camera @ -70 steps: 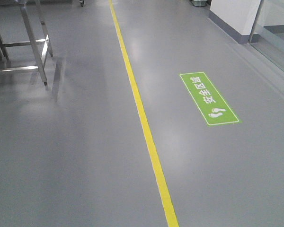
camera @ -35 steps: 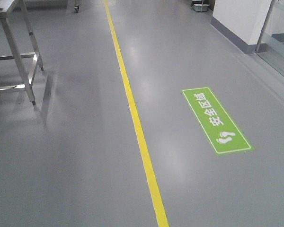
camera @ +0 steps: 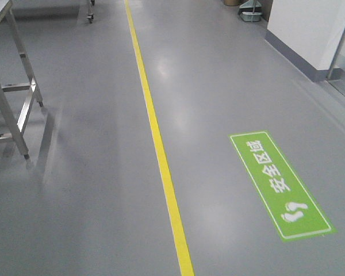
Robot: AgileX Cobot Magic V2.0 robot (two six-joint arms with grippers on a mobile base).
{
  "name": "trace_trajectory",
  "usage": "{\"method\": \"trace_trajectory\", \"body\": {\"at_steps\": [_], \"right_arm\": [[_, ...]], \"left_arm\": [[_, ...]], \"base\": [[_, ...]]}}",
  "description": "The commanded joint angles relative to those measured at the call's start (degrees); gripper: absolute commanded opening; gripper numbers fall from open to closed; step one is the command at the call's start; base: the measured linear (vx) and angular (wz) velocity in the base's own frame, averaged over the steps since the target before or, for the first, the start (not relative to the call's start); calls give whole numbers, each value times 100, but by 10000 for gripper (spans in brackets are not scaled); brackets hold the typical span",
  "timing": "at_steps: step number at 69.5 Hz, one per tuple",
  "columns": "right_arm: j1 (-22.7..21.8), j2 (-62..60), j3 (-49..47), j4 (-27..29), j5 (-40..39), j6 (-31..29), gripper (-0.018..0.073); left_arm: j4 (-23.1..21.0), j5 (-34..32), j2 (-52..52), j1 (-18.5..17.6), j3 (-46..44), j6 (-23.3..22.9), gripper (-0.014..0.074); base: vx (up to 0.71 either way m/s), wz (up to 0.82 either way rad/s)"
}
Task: Move and align brake pads A on conveyor
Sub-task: 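Drive along the yellow floor line toward the steel table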
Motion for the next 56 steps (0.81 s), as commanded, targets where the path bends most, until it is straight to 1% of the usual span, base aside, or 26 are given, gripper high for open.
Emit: {"method": "trace_trajectory", "body": {"at_steps": [1, 56], "right_arm": [[-14, 46, -157, 24, -348, -57, -6], [-14, 46, -157, 24, -345, -57, -6]], "left_arm": [[-39, -340, 32, -19, -163, -20, -6], [-39, -340, 32, -19, -163, -20, -6]], "base": [[60, 6], [60, 6]]}}
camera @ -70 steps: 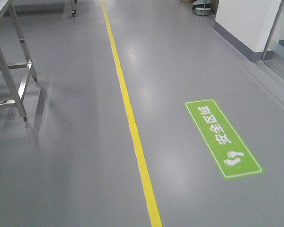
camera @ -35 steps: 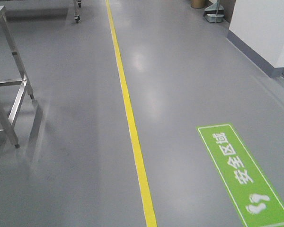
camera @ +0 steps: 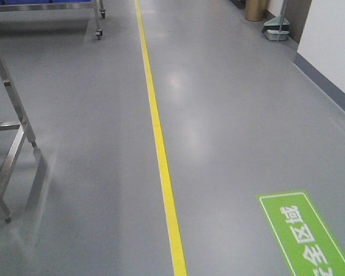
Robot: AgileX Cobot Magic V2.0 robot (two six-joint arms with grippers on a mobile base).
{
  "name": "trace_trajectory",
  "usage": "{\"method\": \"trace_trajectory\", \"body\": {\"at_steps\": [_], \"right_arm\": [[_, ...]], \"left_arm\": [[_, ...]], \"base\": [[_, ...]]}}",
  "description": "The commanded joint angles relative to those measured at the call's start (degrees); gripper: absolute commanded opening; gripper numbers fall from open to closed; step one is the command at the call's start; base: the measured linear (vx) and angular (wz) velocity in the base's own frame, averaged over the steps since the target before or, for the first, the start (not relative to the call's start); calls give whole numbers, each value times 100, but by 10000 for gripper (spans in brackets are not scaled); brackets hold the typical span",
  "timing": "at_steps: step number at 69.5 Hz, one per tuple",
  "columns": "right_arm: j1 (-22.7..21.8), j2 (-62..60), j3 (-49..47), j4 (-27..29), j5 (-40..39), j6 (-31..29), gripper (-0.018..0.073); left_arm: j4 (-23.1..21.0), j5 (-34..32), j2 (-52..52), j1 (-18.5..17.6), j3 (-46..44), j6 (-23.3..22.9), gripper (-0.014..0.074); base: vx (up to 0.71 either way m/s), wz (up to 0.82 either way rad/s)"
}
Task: Move and align brake pads A on conveyor
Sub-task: 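Drive along the yellow floor line toward the steel table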
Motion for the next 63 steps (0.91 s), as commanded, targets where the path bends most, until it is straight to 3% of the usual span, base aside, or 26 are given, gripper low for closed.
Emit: {"method": "trace_trajectory", "body": {"at_steps": [1, 63], "right_arm": [[-14, 46, -157, 24, -350, -57, -6], [-14, 41, -157, 24, -333, -57, -6]], "left_arm": [[-39, -335, 32, -19, -163, -20, -6], [-39, -335, 32, -19, -163, -20, -6]], "base": [[57, 6], [55, 13]]}}
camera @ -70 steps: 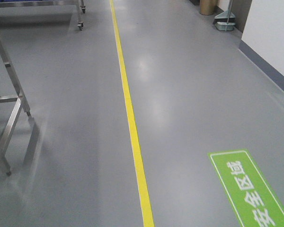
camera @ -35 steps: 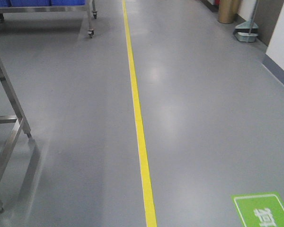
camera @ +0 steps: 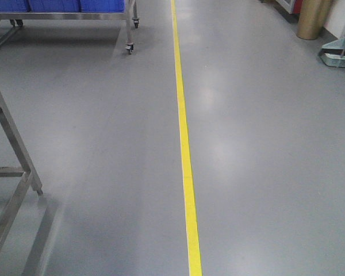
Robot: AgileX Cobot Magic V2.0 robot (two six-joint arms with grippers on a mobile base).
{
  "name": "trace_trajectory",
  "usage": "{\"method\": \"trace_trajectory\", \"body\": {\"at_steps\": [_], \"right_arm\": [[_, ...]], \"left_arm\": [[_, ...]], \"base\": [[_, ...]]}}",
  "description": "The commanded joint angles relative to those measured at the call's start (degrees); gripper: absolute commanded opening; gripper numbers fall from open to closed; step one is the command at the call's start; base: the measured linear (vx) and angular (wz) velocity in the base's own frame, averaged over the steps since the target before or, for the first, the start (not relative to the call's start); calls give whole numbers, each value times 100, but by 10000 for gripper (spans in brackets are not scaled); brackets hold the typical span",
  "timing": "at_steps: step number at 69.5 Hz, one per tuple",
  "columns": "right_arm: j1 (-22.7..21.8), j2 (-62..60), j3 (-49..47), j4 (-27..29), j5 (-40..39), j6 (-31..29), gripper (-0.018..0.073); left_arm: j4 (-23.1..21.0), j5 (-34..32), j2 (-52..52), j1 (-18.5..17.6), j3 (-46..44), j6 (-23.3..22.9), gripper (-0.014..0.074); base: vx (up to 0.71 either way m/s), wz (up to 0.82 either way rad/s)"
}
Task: Move and align brake pads A on conveyor
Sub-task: 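Drive along the yellow floor line toward the steel table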
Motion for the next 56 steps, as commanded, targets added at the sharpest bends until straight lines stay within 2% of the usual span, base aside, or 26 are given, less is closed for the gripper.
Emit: {"method": "trace_trajectory", "body": {"at_steps": [1, 56], "right_arm": [[-14, 41, -157, 24, -339, -57, -6], [-14, 41, -157, 24, -339, -57, -6]], "left_arm": [[-39, -335, 32, -19, -163, -20, -6], [-39, -335, 32, -19, -163, -20, -6]], "base": [[51, 11], [50, 6]]}}
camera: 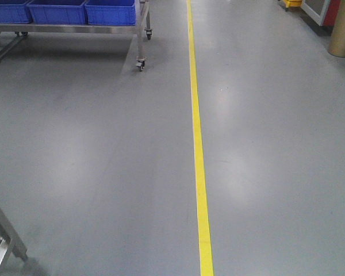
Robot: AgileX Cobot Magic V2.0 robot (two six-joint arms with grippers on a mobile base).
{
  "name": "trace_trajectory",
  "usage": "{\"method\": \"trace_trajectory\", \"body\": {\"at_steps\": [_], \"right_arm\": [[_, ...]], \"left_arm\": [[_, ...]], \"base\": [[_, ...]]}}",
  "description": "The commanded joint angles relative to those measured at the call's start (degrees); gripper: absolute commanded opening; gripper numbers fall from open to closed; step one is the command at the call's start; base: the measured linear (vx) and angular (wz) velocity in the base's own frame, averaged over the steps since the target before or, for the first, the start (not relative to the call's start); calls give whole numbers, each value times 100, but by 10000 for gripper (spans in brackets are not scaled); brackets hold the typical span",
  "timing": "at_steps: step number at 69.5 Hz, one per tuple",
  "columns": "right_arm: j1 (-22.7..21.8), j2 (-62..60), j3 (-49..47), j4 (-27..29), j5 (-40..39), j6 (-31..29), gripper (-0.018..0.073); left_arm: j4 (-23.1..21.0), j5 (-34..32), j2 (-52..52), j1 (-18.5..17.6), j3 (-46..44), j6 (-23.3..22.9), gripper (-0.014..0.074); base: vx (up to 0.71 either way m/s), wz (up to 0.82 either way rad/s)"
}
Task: Move and align brake pads A on conveyor
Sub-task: 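Drive along the yellow floor line toward the steel table, then turn the base to face the steel table with two brake pads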
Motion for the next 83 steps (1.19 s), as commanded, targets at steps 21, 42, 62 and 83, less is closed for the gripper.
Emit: {"method": "trace_trajectory", "body": {"at_steps": [21, 42, 62, 83], "right_arm": [[-14, 41, -157, 24, -346, -57, -6], [-14, 41, -157, 24, -346, -57, -6], [-14, 41, -157, 24, -346, -57, -6], [-14, 41, -157, 24, -341, -57, -6]], "left_arm": [[-39, -335, 32, -19, -158, -20, -6], [-39, -335, 32, -19, -158, -20, -6], [-39, -335, 32, -19, -158, -20, -6], [-39, -341, 37, -19, -158, -20, -6]], "base": [[48, 7], [41, 4], [36, 0], [30, 21]]}}
